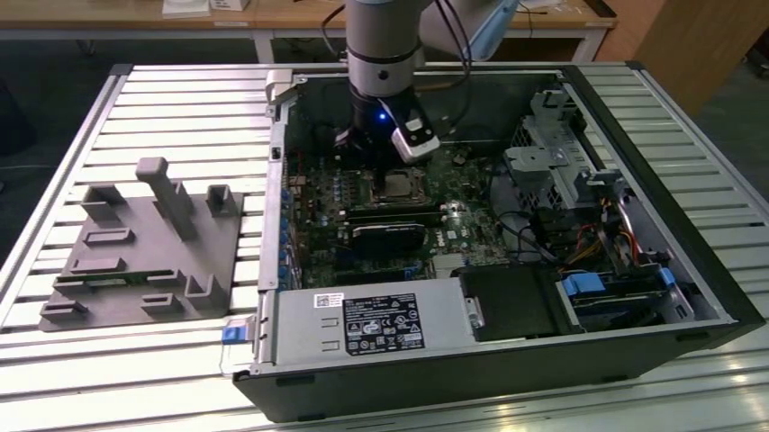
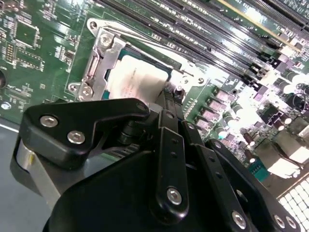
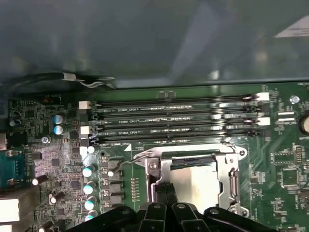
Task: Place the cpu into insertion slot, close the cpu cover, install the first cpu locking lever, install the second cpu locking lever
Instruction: 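Close the cpu cover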
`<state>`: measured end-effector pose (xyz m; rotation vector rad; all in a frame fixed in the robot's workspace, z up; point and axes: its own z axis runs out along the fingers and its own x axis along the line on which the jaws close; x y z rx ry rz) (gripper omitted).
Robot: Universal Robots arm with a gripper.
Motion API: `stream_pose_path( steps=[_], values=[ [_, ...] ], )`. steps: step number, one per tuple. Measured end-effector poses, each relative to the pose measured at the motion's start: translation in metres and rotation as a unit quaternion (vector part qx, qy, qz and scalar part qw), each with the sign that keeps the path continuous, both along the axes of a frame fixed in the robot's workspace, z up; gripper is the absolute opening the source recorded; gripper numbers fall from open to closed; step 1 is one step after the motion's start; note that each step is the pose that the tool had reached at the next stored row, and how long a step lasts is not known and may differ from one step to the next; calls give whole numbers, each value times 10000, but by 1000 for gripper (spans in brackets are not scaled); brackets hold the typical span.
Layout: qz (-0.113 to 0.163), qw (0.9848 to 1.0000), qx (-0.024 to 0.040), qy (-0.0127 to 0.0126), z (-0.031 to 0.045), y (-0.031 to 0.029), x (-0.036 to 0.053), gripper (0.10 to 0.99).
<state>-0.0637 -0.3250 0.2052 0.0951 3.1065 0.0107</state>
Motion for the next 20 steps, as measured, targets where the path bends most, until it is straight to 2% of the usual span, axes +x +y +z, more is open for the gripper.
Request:
stream_pose_path(
  steps=[9,20],
  values=[
    [45,10000,0,-10,-55,-1,-50,106],
    [46,10000,1,-10,-40,0,-50,106]
  ],
)
